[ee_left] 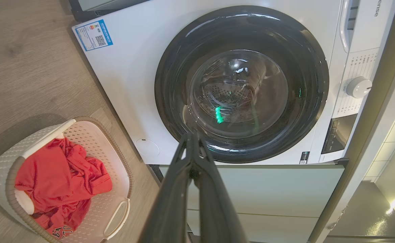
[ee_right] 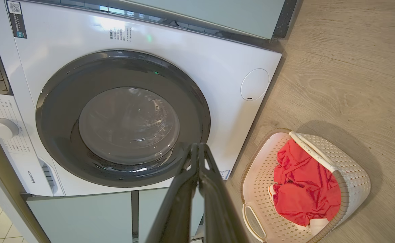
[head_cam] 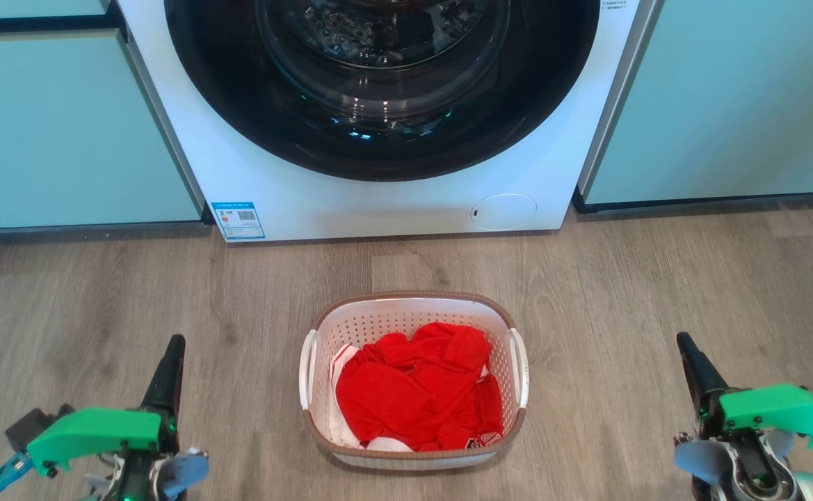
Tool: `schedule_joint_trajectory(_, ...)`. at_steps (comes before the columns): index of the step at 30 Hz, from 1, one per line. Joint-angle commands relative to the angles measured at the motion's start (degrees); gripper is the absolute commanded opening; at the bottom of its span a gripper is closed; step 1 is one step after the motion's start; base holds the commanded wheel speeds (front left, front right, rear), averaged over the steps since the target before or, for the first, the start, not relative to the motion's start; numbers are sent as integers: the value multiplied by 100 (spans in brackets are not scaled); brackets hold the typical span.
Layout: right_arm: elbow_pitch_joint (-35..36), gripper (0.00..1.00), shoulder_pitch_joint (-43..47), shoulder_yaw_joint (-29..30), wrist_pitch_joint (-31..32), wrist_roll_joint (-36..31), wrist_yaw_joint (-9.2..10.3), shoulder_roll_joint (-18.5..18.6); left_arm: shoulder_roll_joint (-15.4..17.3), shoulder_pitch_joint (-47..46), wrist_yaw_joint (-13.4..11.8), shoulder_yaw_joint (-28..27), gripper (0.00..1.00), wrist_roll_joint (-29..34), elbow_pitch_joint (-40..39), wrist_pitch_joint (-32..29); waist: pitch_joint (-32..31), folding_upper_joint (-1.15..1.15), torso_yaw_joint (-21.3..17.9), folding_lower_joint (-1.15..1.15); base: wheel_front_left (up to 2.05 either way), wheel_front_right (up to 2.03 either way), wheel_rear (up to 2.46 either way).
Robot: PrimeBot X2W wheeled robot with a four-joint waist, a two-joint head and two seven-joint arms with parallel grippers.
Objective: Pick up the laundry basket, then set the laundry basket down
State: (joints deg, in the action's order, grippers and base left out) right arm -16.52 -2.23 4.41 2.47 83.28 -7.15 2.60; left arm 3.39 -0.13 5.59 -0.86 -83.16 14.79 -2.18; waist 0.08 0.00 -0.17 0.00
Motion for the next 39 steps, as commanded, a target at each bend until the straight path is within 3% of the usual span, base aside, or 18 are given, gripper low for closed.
schedule_joint_trajectory(1,222,0,-311,-52,60,179,-31,131,81,-404,77,-242,0,-179,-147,-59,1,0,2,0,0,0,0)
schedule_joint_trajectory(15,257,0,-383,72,290,1004,-34,129,71,-591,190,-397,0,-1041,-81,-295,10,0,17,0,0,0,0)
schedule_joint_trajectory(39,255,0,-386,110,321,972,-34,102,39,-595,190,-442,0,-1003,-79,-331,10,0,17,0,0,0,0)
